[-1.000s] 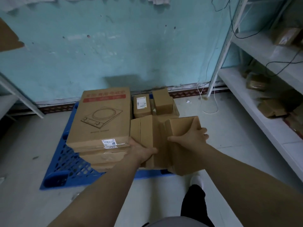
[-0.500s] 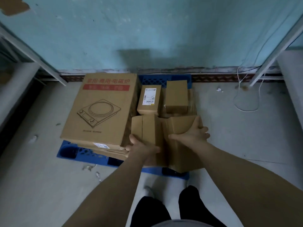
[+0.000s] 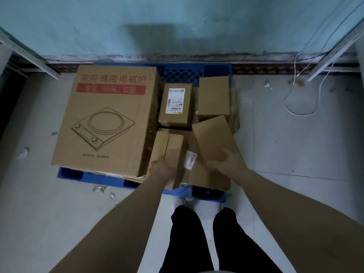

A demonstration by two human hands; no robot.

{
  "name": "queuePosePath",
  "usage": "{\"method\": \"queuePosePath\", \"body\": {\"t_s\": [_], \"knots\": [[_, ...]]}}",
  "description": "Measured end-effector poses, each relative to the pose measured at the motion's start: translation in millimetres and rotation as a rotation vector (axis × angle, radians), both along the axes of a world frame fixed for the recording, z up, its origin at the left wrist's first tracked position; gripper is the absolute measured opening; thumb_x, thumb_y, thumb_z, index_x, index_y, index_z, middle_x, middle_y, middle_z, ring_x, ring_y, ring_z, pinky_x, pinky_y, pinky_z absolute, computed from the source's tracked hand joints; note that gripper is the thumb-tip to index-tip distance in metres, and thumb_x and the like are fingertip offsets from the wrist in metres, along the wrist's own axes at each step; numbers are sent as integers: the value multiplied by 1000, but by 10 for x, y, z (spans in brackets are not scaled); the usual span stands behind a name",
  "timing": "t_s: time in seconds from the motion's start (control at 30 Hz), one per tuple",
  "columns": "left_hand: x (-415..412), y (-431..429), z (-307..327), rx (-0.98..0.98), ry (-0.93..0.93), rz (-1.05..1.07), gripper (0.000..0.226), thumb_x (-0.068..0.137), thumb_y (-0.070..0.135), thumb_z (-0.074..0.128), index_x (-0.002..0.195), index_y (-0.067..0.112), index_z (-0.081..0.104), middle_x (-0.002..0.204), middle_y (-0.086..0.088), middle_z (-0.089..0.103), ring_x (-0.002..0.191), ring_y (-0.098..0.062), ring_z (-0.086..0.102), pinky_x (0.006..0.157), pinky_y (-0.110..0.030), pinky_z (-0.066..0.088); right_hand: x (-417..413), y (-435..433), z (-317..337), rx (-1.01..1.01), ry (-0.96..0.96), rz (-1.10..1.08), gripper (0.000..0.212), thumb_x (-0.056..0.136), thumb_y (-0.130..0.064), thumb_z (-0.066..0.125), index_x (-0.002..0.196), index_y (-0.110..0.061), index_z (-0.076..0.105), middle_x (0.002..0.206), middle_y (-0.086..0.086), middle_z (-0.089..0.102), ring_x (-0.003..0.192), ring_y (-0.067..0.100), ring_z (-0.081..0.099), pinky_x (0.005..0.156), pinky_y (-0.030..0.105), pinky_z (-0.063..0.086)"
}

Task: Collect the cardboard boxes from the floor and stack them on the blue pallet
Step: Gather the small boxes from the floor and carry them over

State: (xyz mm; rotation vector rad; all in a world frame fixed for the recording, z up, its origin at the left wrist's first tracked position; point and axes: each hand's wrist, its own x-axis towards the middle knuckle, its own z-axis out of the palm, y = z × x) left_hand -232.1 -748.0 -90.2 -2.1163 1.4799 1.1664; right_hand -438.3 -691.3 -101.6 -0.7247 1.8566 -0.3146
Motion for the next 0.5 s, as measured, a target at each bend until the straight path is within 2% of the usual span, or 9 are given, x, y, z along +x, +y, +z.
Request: {"method": "queuePosePath", "body": {"t_s": [0.13, 0.3, 0.5], "knots": [[8, -30, 107, -63, 42, 25, 56, 89, 23, 55, 142, 15, 37, 131, -13, 51, 114, -33, 54, 97, -44, 48, -45, -22, 142, -14, 55, 57, 57, 90, -34, 63, 138, -8, 46, 140, 12, 47, 125, 29, 46, 104, 38, 40], [-102, -102, 324, -202, 151, 82, 40, 93, 12, 45, 132, 18, 53, 125, -10, 59, 107, -33, 61, 86, -38, 53, -77, -93, 304, -132, 70, 51, 38, 94, -23, 54, 131, -16, 54, 133, 6, 53, 120, 24, 50, 95, 29, 41], [-179, 13, 608, -317, 249, 109, 30, 93, 15, 48, 118, 16, 65, 116, -9, 64, 106, -28, 60, 93, -41, 52, -205, 6, 475, -265, 120, 105, 18, 93, -15, 54, 104, -16, 69, 116, 4, 63, 108, 22, 56, 85, 29, 46]]}}
